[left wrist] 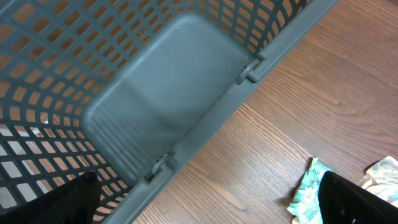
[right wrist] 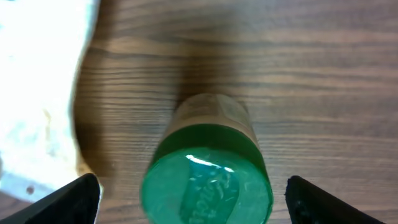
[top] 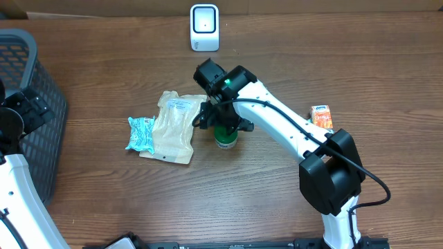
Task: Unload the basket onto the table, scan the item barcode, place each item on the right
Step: 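Lower the right gripper and grasp the green-lidded jar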
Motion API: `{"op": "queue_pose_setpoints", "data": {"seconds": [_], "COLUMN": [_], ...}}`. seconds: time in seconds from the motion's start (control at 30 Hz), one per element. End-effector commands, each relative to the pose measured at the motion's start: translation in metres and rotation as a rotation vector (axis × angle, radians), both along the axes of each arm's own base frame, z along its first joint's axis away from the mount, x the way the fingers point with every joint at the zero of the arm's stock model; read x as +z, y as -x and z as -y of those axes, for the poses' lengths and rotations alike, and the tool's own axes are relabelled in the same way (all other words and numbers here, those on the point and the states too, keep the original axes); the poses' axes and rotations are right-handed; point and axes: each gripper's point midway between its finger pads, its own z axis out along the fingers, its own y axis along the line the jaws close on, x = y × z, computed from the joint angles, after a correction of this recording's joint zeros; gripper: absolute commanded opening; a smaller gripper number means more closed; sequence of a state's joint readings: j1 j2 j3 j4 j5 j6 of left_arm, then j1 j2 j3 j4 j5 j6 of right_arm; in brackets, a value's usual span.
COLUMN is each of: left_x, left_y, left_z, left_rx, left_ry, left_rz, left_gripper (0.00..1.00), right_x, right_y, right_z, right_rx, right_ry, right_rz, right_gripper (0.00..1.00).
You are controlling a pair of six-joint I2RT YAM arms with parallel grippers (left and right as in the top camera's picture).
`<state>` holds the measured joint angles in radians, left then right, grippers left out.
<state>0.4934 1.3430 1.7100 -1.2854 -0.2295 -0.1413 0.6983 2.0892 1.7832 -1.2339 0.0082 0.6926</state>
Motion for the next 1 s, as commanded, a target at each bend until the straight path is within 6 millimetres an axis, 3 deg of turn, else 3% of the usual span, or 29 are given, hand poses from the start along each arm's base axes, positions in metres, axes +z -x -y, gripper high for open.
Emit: {"op": "queue_pose_setpoints", "data": {"seconds": [0.0, 0.07, 0.17, 0.37, 0.73, 0.97], "left_x": [0.002, 0.002, 0.002, 0.002, 0.002, 0.002], "left_y": [0.0, 0.0, 0.0, 0.0, 0.001, 0.001], "left_z": [-0.004, -0.004, -0.004, -0.004, -0.003, -0.003], "left_rx": [0.0, 0.0, 0.0, 0.0, 0.001, 0.0], "left_ry": [-0.018, -0.018, -0.018, -0.018, -0.017, -0.016], "left_rz": [-0.006, -0.007, -0.006, -0.007, -0.009, -0.009], "left_gripper": [1.0, 1.0, 0.99, 1.0, 1.0, 0.99], "right_x": [-0.015, -0.018, -0.018, -0.017, 0.028, 0.025], "right_y": [0.004, 0.006, 0.006, 0.007, 0.006, 0.01], "right_z": [0.009, 0.01, 0.011, 0.009, 0.008, -0.006], "right_rx": [-0.093, -0.092, -0.08, 0.103, 0.834, 1.108], "right_ry": [0.027, 0.034, 0.04, 0.037, 0.069, -0.008], "right_rz": [-0.015, -0.019, -0.018, -0.019, 0.017, 0.047], "right_gripper": [0.91, 0.88, 0.75, 0.61, 0.58, 0.62]}}
